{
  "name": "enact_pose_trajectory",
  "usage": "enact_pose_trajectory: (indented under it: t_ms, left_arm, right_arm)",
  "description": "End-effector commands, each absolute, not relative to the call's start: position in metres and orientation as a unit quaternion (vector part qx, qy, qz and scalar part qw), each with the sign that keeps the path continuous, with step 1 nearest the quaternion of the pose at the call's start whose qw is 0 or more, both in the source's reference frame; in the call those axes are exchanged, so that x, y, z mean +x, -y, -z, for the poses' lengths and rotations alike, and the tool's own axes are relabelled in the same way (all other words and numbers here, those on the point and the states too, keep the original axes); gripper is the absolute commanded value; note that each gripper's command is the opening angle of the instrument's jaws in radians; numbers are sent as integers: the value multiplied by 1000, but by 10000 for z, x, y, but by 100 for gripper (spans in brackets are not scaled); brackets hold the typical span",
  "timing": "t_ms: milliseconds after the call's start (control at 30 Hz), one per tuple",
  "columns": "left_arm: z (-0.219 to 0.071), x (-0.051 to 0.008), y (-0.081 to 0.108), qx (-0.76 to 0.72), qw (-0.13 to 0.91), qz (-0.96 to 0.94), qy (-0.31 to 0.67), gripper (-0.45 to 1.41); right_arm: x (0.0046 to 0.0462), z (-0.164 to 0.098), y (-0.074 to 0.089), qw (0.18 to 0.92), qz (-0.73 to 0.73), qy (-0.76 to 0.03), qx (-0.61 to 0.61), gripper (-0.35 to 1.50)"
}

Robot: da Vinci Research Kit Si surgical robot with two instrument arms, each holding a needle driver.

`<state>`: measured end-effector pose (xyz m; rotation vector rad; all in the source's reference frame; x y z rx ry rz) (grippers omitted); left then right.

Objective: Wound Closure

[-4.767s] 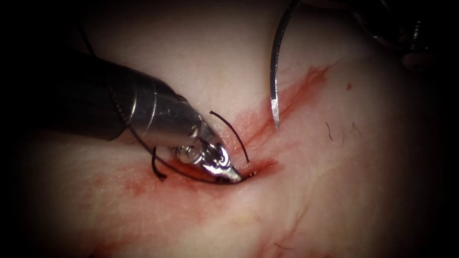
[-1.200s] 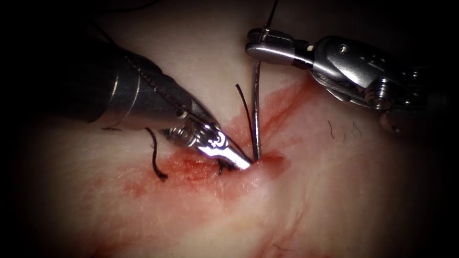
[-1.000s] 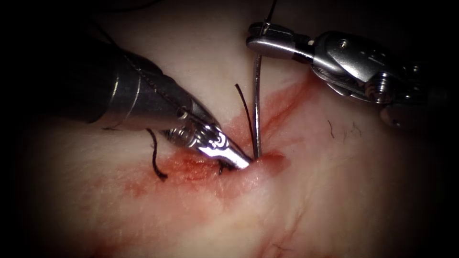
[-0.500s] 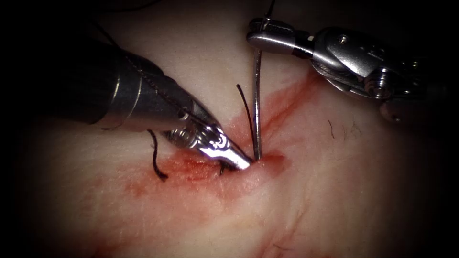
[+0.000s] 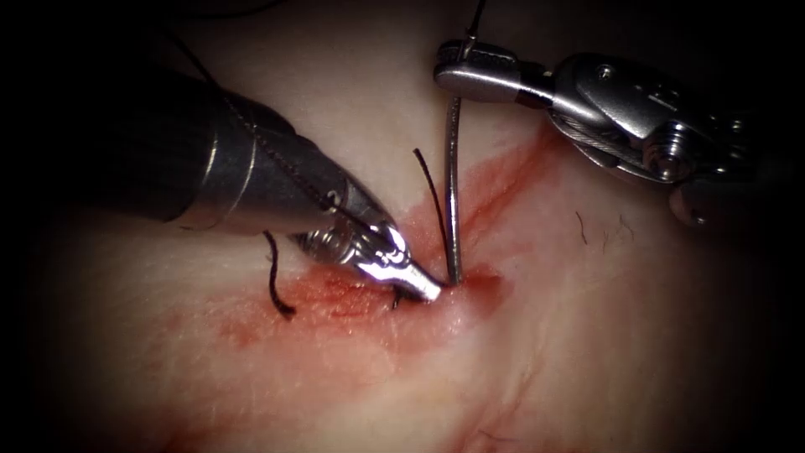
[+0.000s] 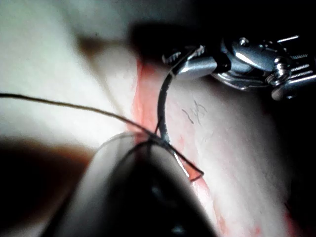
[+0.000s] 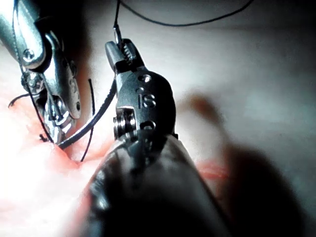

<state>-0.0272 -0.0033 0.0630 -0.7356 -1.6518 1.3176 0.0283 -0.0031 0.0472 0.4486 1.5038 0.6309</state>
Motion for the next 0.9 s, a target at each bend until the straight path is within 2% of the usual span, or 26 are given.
enact_pose_trajectory:
  t_ms: [33, 433, 600, 900]
  left_arm:
    - [-635, -277, 31, -296, 437, -530, 664, -43]
    - [-633, -282, 35, -292, 431, -532, 668, -40]
    - [-632, -283, 37, -290, 430, -532, 669, -45]
    - [-631, -285, 39, -289, 427, -533, 671, -45]
  right_arm:
    - [291, -472, 23, 657, -258, -673, 220, -35]
    - [295, -490, 14, 656, -243, -677, 231, -35]
    - [309, -501, 14, 656, -238, -677, 233, -35]
    - [308, -508, 5, 638, -236, -671, 296, -35]
